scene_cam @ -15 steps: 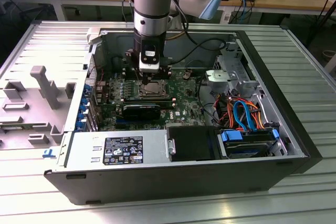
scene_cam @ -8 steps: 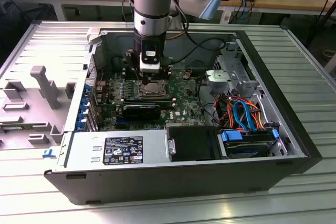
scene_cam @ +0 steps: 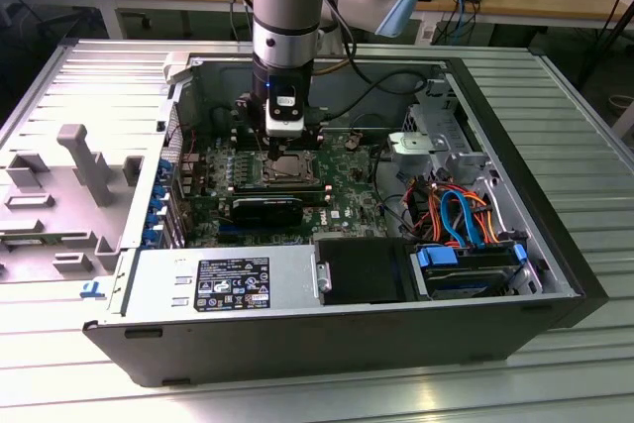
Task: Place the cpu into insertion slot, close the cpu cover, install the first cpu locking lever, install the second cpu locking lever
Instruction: 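Install the first cpu locking lever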
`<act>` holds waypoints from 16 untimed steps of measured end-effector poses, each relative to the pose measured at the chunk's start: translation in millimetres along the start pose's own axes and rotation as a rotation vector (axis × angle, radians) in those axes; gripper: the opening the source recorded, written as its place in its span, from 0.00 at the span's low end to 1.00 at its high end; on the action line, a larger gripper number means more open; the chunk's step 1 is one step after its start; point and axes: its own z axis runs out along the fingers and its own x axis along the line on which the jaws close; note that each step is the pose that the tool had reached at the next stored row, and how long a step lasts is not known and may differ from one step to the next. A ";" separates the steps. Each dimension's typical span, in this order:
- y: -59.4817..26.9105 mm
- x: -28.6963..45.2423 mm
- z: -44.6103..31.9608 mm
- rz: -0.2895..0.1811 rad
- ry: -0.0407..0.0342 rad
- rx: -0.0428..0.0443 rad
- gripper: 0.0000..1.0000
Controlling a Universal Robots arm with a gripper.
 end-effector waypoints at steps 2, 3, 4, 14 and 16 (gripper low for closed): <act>0.0 0.0 0.0 -0.005 -0.0001 0.0003 0.11; 0.0 0.0 0.0 -0.007 -0.0001 0.0004 0.11; 0.0 0.0 0.0 -0.009 -0.0001 0.0006 0.11; 0.0 0.0 0.0 -0.036 -0.0004 0.0023 0.11; 0.0 0.0 0.0 -0.039 -0.0005 0.0026 0.11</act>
